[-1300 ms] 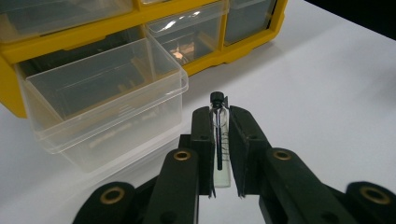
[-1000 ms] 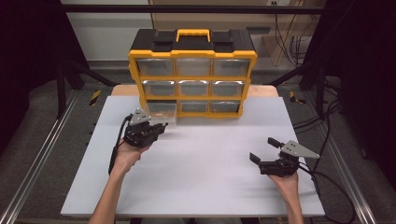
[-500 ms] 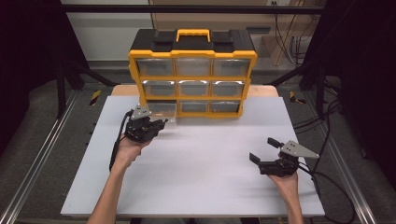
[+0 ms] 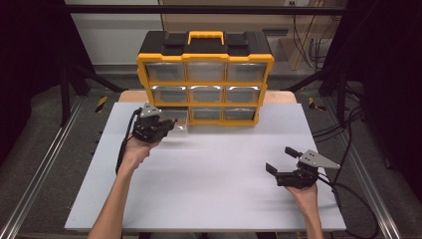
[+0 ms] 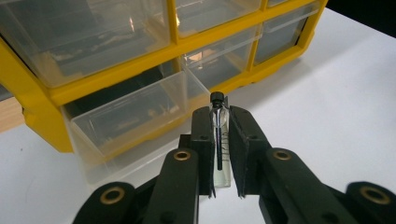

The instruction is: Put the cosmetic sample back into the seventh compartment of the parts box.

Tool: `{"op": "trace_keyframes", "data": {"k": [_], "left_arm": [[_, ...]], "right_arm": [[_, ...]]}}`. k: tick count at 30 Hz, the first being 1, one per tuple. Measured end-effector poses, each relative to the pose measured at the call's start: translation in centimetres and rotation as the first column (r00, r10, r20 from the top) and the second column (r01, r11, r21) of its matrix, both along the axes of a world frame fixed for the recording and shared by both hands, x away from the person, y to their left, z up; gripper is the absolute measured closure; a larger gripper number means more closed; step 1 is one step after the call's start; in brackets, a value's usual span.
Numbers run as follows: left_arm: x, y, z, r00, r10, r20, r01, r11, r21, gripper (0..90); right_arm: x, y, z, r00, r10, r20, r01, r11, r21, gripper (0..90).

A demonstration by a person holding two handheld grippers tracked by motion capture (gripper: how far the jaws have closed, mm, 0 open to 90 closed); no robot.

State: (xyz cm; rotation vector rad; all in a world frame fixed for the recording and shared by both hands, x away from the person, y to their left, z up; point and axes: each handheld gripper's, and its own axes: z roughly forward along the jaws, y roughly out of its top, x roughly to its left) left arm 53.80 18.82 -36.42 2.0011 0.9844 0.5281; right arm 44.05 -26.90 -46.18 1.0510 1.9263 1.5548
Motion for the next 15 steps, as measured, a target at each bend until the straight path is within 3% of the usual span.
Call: {"op": "trace_keyframes", "data": {"k": [15], "left_arm": [[2.3,0.6,0.2,0.9998,0.019,-0.011,-0.019,0.9998,0.0,79.6]], "right_arm": [[0.0,0.0,0.0,1.0,0.0,0.0,0.0,1.0,0.002,0.4]]}}
